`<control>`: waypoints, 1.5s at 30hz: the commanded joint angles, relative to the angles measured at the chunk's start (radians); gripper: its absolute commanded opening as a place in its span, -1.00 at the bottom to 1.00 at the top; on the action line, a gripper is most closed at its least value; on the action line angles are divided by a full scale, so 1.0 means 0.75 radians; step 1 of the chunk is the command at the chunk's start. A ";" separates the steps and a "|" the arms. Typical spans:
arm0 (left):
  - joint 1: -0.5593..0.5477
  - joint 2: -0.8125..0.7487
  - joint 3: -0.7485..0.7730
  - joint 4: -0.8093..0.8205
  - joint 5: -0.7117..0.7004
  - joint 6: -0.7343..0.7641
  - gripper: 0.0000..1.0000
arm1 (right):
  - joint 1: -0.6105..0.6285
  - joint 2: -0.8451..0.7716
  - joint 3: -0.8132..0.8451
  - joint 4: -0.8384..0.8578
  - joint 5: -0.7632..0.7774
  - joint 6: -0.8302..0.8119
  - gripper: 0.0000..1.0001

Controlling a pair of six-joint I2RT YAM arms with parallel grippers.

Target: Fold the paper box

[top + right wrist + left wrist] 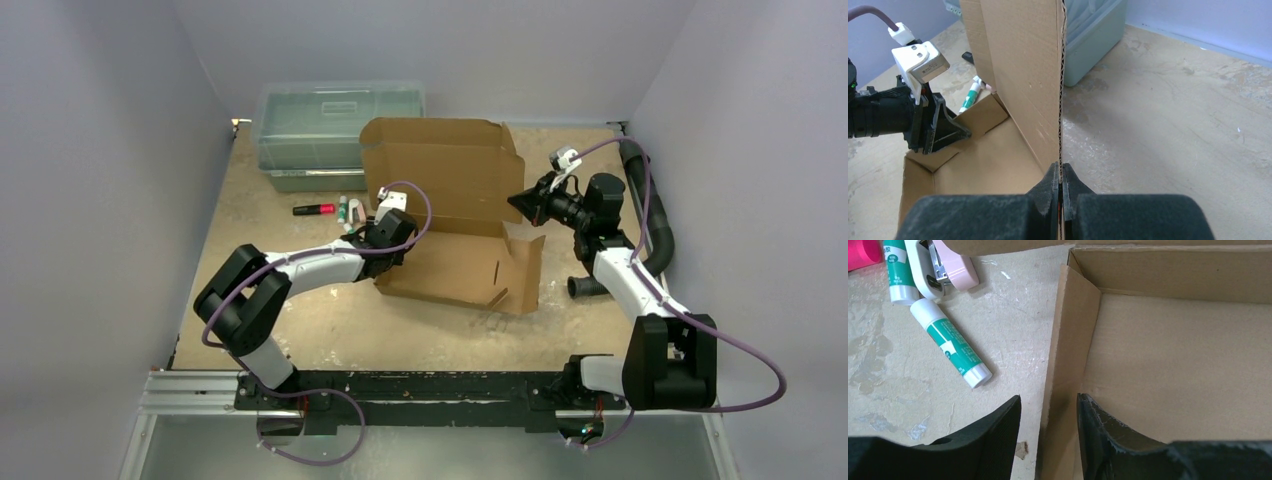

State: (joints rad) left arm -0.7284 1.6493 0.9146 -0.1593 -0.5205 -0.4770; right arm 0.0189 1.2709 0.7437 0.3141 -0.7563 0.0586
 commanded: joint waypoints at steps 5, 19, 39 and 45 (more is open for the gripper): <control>0.008 -0.083 0.058 -0.030 0.011 0.004 -0.05 | 0.003 -0.031 -0.003 0.052 -0.045 -0.021 -1.00; 0.253 -0.731 -0.369 0.118 0.556 -0.086 0.28 | -0.005 0.019 0.045 -0.056 -0.088 -0.172 -0.71; 0.353 -0.867 -0.510 0.150 0.663 -0.208 0.40 | -0.162 -0.028 0.142 -0.400 -0.111 -0.500 0.38; 0.354 -0.849 -0.513 0.157 0.688 -0.246 0.37 | -0.241 -0.103 0.190 -0.616 -0.204 -0.670 0.54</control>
State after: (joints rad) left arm -0.4713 1.0168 0.5297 -0.0845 -0.0319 -0.6281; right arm -0.1307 1.2541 0.8249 -0.0101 -0.8352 -0.3172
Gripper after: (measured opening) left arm 0.690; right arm 0.740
